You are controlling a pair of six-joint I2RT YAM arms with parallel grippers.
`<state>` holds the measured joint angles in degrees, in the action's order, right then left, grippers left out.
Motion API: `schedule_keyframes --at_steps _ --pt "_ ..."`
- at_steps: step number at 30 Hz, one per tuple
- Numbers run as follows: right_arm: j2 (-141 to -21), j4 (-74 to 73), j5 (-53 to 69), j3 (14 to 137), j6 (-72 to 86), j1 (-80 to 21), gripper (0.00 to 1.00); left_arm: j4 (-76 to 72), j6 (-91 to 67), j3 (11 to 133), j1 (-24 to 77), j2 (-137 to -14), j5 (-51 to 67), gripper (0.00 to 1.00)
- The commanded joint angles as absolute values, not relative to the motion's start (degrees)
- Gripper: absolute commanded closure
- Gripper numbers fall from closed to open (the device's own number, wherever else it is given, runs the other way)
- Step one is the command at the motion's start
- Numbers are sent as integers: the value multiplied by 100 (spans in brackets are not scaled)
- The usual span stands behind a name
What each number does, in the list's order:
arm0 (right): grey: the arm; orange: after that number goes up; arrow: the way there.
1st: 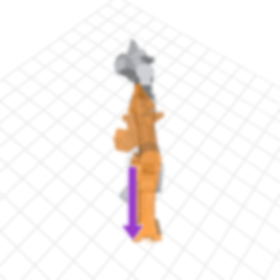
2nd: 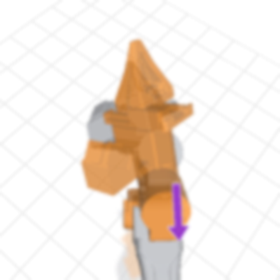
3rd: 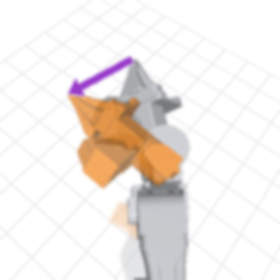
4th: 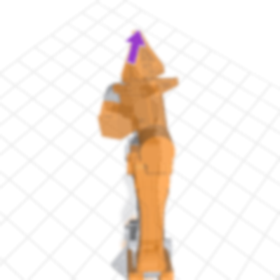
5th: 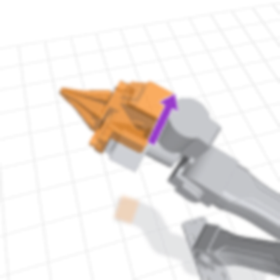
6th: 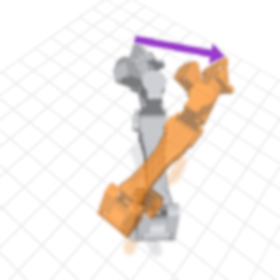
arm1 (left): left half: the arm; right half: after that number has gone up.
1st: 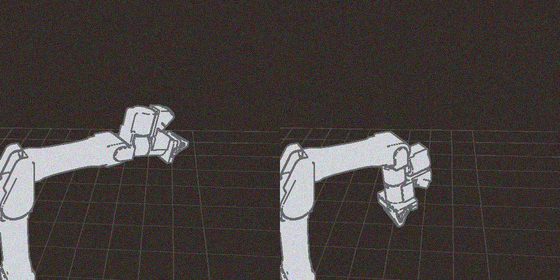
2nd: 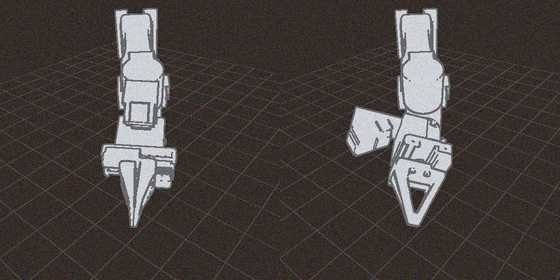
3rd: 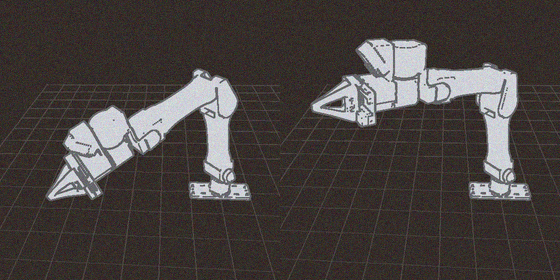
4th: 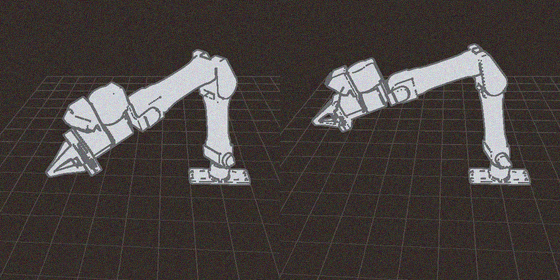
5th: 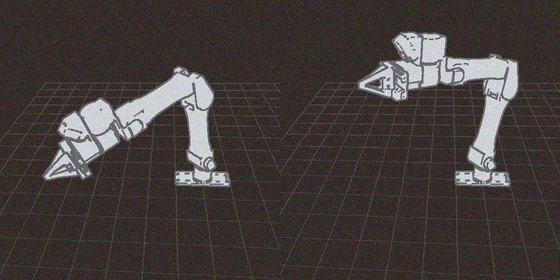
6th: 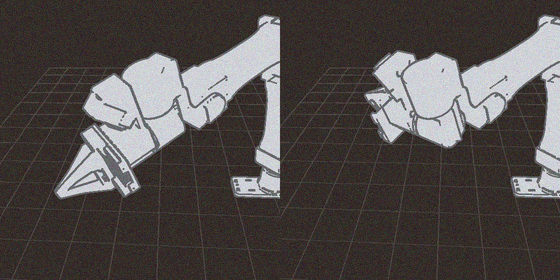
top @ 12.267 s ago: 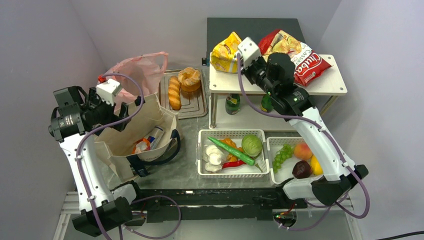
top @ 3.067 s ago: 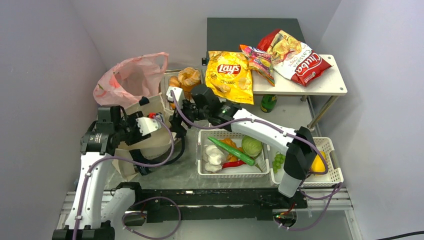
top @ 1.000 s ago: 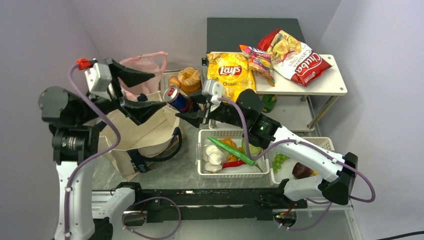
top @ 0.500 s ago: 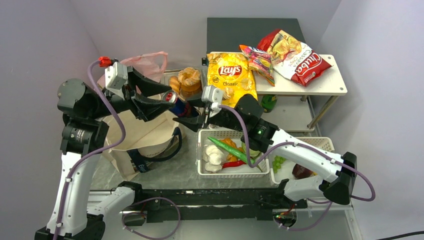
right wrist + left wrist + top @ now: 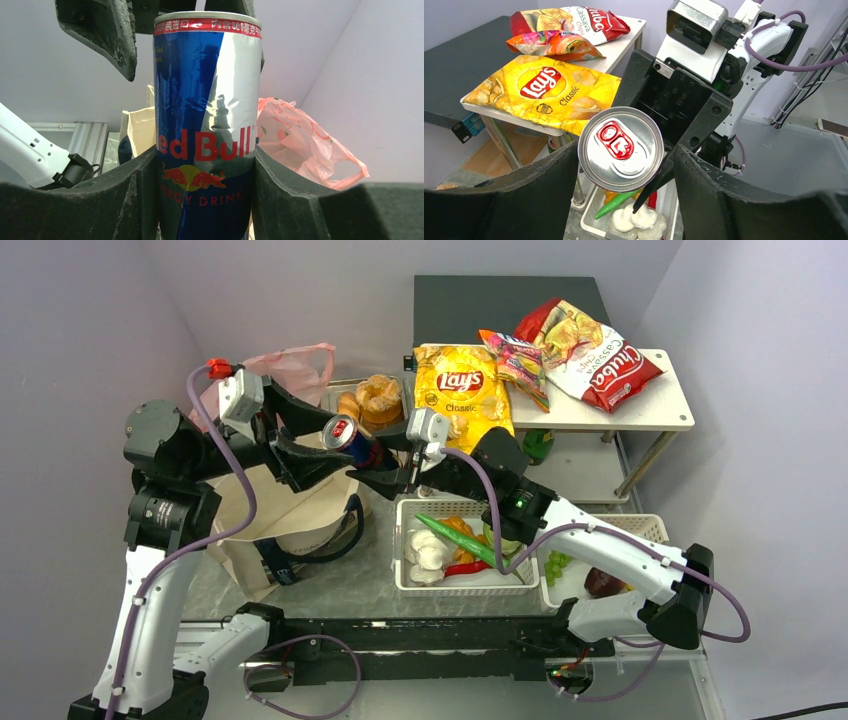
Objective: Untie the knot of the grocery bags and take out the mixed food
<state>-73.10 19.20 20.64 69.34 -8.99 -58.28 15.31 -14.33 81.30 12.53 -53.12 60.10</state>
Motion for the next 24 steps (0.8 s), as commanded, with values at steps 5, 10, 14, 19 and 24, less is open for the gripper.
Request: schedule_keyframes --at_steps 5,10,14,19,24 --pt "-7196 2504 2221 7197 -905 -5871 72 1487 -1428 8299 1277 -5393 6058 71" --pt "-7336 1916 2225 7661 -870 -5871 48 1803 -1116 8363 1275 -5428 5973 100" --pt "-7347 1527 2120 7858 -952 -5866 22 1990 -829 8341 1283 -5401 5924 100" --pt "-7356 806 2075 8139 -1025 -5866 23 2550 -145 8508 1326 -5430 5889 100" --pt "-7473 403 2139 8263 -1135 -5862 28 2837 335 8650 1443 -5502 5826 100"
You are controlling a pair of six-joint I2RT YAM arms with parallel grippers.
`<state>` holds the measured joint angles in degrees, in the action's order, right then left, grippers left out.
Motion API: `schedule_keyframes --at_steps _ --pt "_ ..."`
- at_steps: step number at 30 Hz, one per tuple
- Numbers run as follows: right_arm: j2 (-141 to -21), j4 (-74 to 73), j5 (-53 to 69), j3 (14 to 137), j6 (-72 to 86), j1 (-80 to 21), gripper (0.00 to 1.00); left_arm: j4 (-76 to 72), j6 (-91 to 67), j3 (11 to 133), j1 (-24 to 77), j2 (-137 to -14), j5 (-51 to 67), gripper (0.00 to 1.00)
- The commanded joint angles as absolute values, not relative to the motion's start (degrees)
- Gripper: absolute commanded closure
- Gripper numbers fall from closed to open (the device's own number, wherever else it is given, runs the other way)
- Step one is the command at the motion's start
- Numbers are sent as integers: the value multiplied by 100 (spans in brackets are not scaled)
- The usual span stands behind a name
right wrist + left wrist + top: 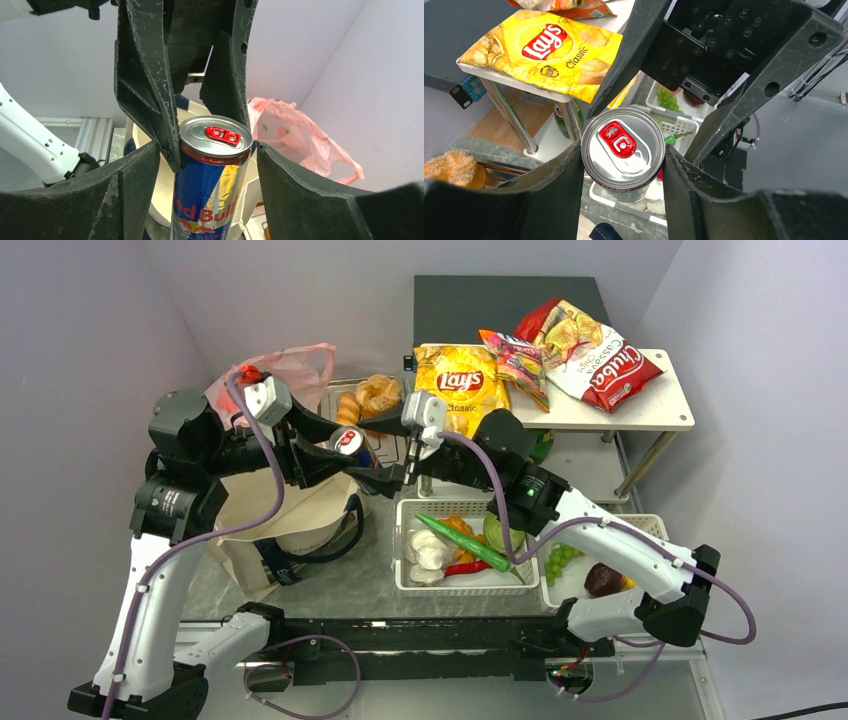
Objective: Untie the knot of the grocery bags and take out the mixed food
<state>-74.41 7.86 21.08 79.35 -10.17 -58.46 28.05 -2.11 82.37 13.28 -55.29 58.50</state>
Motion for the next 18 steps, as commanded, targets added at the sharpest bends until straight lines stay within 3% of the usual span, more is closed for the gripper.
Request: schedule_keyframes --at_steps 1,8,14,18 --pt "-7522 275 2146 8309 -1155 -5865 27 2842 343 8664 1460 -5517 5830 100" --pt "-7734 -444 2024 8528 -1196 -5860 16 2949 481 8777 1562 -5570 5800 100" --pt "-7722 -262 1962 8526 -1132 -5862 39 3219 834 8839 1753 -5611 5622 100" --pt "-7694 -129 1915 8609 -1022 -5863 27 3448 1113 8907 1908 -5673 5440 100"
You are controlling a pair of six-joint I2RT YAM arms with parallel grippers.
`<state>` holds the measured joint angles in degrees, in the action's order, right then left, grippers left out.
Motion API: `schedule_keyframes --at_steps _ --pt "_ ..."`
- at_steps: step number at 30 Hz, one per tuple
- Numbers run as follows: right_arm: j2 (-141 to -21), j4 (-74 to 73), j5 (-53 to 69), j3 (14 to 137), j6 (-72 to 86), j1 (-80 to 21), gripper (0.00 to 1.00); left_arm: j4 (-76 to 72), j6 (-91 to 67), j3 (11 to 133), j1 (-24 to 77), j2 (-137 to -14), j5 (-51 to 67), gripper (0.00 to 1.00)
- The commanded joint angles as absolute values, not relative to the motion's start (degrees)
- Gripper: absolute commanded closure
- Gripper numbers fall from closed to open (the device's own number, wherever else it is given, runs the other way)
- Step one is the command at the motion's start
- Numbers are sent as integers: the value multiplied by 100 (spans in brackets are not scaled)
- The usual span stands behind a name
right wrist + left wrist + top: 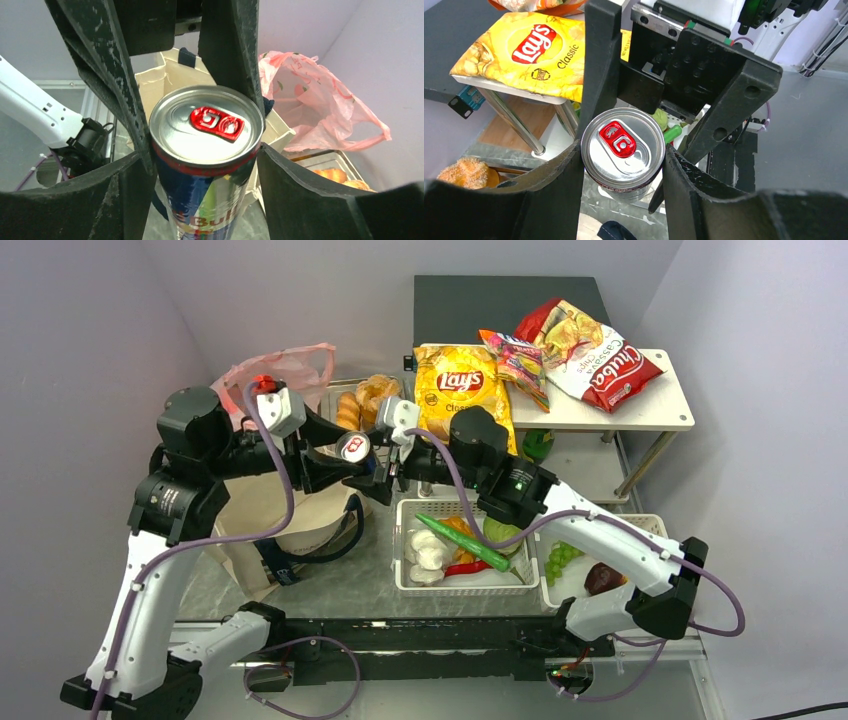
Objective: Untie the knot of the grocery bags and take out the mixed food
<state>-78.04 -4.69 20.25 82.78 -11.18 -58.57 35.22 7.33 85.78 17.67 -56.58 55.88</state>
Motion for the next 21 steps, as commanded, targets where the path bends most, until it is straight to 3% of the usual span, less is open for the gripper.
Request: schedule_keyframes --at_steps 1,3,4,6,8,9,12,13,21 --pt "-7696 -148 1912 8647 -1024 -5862 28 3509 1164 8918 1958 -5684 5366 100" --pt "-7674 -195 1928 8662 -1036 -5858 35 3593 1247 8928 2021 -5704 5301 100" --pt "-7640 -189 1953 8624 -1056 -5862 47 3590 1251 8922 2048 -5713 5264 100" --pt "-7571 -225 1968 8510 -1120 -5862 80 3516 1191 8910 2072 -5713 5260 100" --pt "-7488 -360 1872 8370 -1190 -5862 100 3430 1094 8912 2074 -5718 5314 96" --pt "-7426 -434 1753 8275 -1235 -5845 100 3363 972 8912 2074 -5716 5361 80" --pt "-6994 -463 1438 7692 -1205 -5771 100 3180 555 8886 2045 -5676 5442 17" --pt "-6828 -470 1370 7489 -1210 -5747 100 3053 387 8847 2015 -5618 5467 3" --pt "-5414 -560 285 6167 -648 -5316 100 2799 277 8667 1797 -5375 5270 1"
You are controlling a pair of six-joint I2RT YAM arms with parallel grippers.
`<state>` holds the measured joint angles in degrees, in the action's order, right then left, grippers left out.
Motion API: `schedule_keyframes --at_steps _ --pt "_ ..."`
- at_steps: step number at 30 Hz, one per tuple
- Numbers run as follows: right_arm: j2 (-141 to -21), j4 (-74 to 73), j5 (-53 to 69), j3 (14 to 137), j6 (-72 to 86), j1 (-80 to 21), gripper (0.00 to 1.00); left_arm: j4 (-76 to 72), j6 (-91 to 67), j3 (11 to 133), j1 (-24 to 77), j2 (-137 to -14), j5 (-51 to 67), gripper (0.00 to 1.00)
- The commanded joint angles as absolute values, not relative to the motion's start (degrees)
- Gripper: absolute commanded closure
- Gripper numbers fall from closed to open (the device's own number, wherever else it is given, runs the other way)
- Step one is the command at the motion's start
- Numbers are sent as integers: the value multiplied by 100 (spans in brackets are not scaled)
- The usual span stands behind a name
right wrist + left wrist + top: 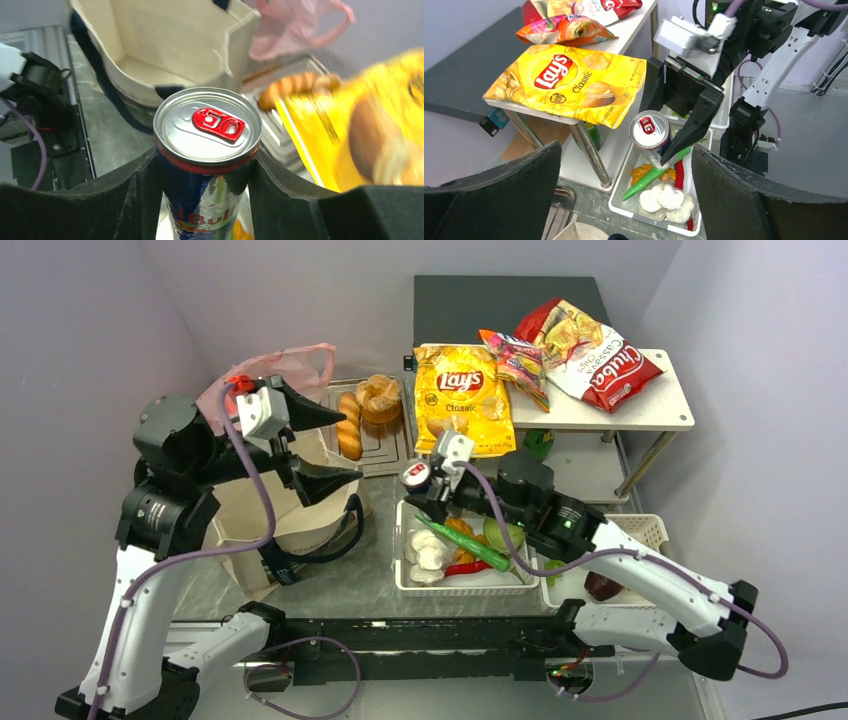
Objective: Untie the knot of the grocery bags and take out the mixed food
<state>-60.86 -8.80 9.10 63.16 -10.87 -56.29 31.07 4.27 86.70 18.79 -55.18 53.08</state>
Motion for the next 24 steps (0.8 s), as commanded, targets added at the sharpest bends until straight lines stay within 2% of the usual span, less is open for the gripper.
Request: schedule_keyframes --at_steps 1,6,10,13,17,24 --pt "-5307 -701 206 6105 -439 -5148 100 2834 295 8632 1781 -5364 5218 1" --pt "-4796 -792 -1502 5400 149 -4836 100 2888 423 8627 1734 -5342 4954 1" --pt "-4728 -400 -2274 4949 523 -4385 100 2950 538 8648 1673 -5344 4844 1" --pt "-4656 452 -2571 4405 463 -4307 100 2983 601 8666 1660 -5344 4809 1" --pt "-4236 2412 -2649 2911 62 -4294 100 3038 664 8666 1635 -5336 4776 1" --pt "-4654 3674 -3477 2325 276 -4208 100 3219 856 8667 1626 -5335 4761 1"
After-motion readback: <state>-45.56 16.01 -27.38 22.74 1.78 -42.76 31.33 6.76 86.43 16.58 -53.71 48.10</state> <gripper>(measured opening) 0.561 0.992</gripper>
